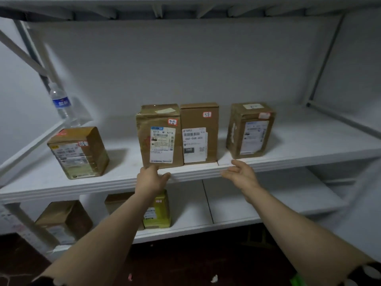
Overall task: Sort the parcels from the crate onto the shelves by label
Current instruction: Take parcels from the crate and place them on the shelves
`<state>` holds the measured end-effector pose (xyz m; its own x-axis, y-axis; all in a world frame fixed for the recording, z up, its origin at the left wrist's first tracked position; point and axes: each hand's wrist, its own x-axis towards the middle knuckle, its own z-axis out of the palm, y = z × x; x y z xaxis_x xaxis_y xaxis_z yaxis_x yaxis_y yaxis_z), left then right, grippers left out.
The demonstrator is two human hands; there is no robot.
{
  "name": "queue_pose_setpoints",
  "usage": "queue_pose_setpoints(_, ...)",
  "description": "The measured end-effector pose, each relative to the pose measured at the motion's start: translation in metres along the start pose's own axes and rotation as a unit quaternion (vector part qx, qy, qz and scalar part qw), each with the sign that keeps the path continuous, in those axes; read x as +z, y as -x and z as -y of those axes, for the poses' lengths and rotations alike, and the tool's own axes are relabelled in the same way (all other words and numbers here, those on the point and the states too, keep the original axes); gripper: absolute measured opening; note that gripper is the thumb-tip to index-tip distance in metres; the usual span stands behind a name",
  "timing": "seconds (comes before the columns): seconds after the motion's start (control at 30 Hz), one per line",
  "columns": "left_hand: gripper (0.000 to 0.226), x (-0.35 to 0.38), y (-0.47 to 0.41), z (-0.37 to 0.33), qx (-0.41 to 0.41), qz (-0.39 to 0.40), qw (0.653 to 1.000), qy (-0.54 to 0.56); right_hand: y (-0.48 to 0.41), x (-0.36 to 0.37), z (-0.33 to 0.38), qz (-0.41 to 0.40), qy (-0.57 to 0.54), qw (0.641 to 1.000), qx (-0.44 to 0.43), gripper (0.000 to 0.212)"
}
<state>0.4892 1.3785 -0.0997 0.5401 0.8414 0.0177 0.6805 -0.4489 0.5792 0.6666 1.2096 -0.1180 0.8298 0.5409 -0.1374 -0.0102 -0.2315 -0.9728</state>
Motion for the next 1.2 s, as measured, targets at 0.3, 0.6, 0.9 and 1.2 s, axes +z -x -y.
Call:
queue_pose_setpoints(0.3,0.062,0.036,0.062,-0.029,0.295,0.230,0.913,-0.160,0.138,-0.037,-0.056,-0.126,0.047,0.990,0.044,0.048)
queue_pose_setpoints(0.6,0.082,0.083,0.222,-0.084,0.474,0.344,0.793,-0.170,0.357,-0.096,-0.102,-0.311,0.057,0.937,0.149,0.041)
queue_pose_setpoints(0.9,0.077,0.109,0.487,-0.146,0.619,0.412,0.649,-0.159,0.626,-0.159,-0.139,-0.485,0.015,0.853,0.194,0.038)
queue_pose_setpoints(1.2,0.081,0.092,0.854,-0.115,0.738,0.473,0.459,-0.142,0.974,-0.185,-0.207,-0.700,-0.059,0.682,0.203,0.047)
